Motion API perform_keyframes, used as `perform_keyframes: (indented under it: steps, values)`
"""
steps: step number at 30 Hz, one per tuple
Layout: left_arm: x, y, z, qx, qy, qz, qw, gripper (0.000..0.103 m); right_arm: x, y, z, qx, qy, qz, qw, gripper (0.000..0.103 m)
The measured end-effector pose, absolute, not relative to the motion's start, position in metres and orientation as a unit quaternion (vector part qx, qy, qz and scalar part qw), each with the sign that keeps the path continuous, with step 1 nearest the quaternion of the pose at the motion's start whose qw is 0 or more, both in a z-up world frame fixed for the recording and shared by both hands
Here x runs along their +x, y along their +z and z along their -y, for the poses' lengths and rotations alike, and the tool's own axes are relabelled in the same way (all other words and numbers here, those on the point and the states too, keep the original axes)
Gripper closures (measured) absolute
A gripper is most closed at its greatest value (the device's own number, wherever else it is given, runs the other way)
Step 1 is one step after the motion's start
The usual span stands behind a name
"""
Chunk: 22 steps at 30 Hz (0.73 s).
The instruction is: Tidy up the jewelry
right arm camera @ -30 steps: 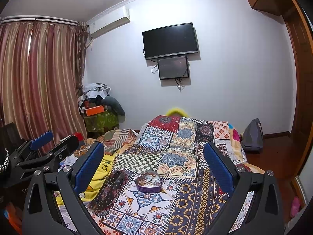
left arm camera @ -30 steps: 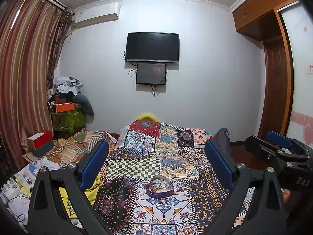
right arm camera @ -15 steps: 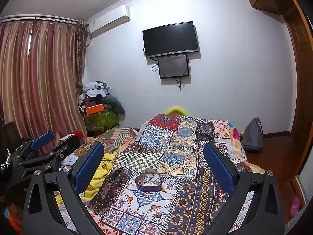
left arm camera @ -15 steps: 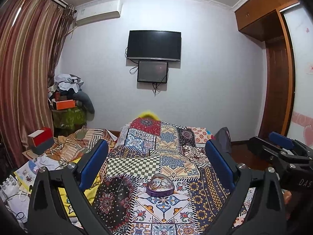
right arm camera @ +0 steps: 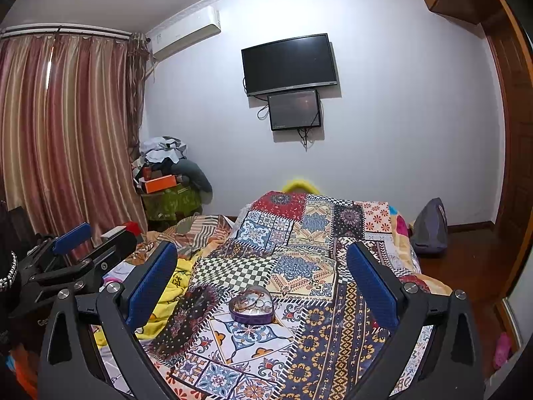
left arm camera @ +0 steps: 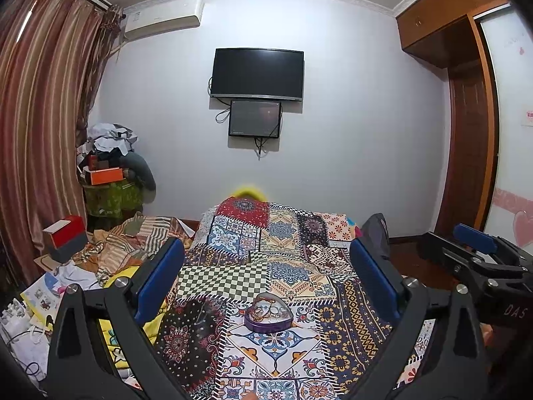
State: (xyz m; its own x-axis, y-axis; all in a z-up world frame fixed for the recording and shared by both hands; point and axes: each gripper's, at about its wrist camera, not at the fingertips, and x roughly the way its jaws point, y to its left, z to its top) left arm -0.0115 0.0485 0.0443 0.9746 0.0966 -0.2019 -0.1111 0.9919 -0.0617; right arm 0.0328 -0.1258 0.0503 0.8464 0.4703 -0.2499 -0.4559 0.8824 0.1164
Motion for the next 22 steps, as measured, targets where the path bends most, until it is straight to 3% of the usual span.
perform_keyframes:
  steps: [22]
  values:
    - [-0.0135, 0.0453, -0.0459, -0.034, 0.048, -0.097, 0.994, 0.003, 0.0358, 0.0496, 0.1250, 0.025, 0.239, -0.139, 0.961, 0.002]
